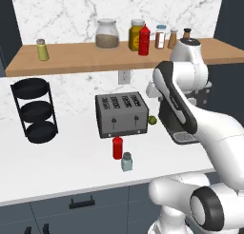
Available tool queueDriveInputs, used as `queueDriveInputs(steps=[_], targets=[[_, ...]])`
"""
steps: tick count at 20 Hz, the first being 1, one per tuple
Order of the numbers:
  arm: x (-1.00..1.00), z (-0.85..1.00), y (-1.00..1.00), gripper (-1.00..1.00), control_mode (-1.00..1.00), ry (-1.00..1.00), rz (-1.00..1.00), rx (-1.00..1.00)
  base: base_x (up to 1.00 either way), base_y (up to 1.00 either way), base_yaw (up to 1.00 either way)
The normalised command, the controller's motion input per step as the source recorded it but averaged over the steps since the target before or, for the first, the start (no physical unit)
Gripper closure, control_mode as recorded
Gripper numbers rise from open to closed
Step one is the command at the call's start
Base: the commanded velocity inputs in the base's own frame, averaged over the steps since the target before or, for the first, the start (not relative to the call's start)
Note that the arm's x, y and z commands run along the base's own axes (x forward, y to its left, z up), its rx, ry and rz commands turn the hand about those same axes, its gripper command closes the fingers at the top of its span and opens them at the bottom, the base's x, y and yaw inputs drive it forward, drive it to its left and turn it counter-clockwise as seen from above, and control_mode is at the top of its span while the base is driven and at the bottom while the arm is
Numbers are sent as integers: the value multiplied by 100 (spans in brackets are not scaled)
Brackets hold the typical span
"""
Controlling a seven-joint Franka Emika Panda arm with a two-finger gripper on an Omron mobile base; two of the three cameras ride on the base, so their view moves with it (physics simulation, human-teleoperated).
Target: Put the shaker and condiment bottle from the counter next to their counterparts in the cabinet.
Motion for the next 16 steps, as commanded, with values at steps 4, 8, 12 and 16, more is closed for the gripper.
queueDriveInputs(steps=[4, 8, 12, 16], targets=[[-42, -10, 7, -100, -100, -4, 1, -6, 0, 0, 0], [-98, -14, 17, -100, -100, -17, 5, -4, 0, 0, 0], [-98, -13, 16, -100, -100, -22, 9, 0, 0, 0, 0], [-94, -19, 9, -100, -100, -27, 16, 0, 0, 0, 0]])
